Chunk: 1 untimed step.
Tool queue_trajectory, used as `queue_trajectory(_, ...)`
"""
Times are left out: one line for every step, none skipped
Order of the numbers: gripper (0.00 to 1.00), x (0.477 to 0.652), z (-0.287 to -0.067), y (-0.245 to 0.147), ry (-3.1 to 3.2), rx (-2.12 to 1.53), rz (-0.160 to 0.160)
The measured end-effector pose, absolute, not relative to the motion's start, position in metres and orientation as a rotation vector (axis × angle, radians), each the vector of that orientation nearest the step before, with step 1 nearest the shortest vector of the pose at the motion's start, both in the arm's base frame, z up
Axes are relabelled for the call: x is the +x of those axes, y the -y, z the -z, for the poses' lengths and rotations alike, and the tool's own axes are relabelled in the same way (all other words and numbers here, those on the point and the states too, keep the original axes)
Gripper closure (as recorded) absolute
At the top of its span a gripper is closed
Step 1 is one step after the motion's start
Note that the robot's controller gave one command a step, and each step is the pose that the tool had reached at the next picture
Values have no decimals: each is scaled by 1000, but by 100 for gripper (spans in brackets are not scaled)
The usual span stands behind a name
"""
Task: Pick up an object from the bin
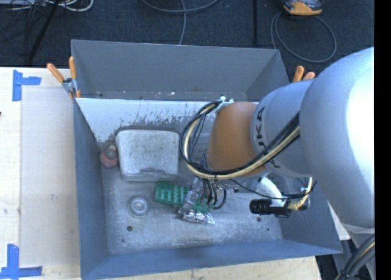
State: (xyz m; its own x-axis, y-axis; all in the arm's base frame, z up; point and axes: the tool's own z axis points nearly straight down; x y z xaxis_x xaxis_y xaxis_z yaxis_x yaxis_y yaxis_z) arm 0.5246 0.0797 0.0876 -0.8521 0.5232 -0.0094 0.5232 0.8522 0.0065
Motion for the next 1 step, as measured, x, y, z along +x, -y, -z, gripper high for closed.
queue_trajectory(100, 526, -140, -79, -3021, 850, -2)
